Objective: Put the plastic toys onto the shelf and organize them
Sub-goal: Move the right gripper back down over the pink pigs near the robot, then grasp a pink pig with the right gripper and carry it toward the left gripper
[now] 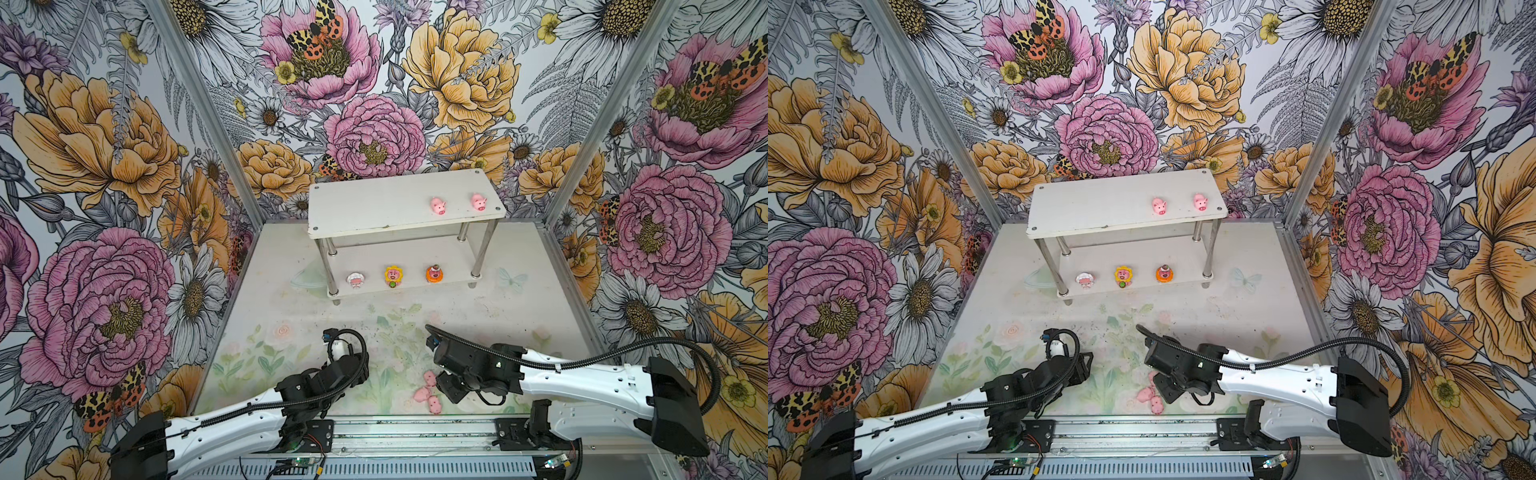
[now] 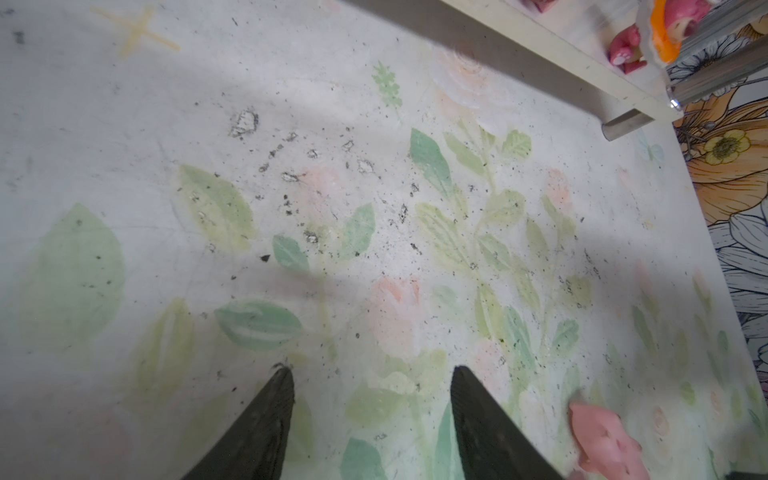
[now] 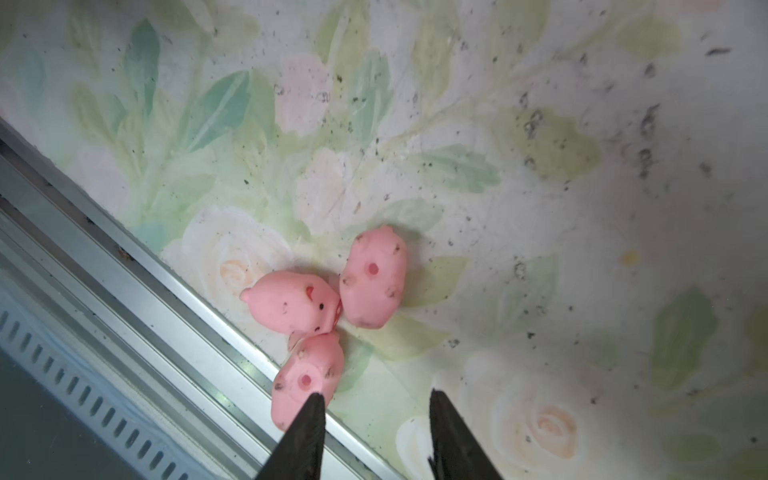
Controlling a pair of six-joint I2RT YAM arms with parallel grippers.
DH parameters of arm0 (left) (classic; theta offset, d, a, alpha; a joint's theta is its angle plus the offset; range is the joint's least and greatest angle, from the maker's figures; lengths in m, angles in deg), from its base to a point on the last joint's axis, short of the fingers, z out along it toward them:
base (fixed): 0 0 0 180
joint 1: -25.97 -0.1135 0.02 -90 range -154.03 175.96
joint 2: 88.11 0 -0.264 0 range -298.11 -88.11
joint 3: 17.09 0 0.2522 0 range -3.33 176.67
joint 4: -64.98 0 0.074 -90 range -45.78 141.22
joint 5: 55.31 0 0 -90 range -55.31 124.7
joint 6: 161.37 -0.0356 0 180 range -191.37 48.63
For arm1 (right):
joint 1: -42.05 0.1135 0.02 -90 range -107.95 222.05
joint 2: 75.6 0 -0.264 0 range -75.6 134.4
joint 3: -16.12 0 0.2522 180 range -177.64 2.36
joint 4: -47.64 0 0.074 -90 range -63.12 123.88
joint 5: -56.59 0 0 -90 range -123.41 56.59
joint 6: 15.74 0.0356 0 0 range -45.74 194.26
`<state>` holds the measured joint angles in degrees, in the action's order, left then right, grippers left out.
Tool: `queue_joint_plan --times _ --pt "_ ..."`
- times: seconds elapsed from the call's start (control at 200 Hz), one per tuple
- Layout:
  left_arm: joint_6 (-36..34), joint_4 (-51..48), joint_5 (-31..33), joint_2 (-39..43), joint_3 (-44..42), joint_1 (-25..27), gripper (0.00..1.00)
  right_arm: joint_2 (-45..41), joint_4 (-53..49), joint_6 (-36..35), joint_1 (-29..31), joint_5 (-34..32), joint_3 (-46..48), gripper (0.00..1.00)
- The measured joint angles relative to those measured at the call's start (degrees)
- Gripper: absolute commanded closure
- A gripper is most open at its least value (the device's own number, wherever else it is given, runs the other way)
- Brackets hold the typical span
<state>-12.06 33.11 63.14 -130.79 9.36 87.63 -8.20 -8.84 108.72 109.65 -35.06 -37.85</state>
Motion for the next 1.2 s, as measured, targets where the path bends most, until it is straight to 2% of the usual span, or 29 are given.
queue_joint_plan --times 0.165,0.39,0.495,0.625,0.7,1.006,1.201 --pt "1.4 3.4 1.2 -5.8 1.2 2.2 0.37 0.9 5.7 4.2 1.8 -0.6 3.4 0.56" --pt "2.3 6.2 2.1 -10.8 2.1 4.0 0.37 4.9 14.5 7.1 1.7 -3.7 4.7 0.64" --pt "2.3 6.9 2.1 -12.9 3.9 4.2 0.36 7.2 17.7 8.0 1.0 -4.6 4.9 0.73" --pt "2.3 8.0 2.3 -15.1 5.5 4.2 0.36 8.7 20.4 8.2 -0.6 -4.7 4.8 0.89" --pt "2.3 8.2 2.3 -16.2 5.9 4.2 0.36 9.0 21.4 8.1 -1.7 -4.7 4.8 0.95" --pt "2.3 8.2 2.3 -17.2 6.2 4.2 0.35 9.1 22.9 4.9 -8.5 -1.9 1.0 0.97" --pt "2.3 8.2 2.3 -17.2 6.2 3.9 0.35 9.8 29.1 6.4 -14.0 7.5 1.1 0.96"
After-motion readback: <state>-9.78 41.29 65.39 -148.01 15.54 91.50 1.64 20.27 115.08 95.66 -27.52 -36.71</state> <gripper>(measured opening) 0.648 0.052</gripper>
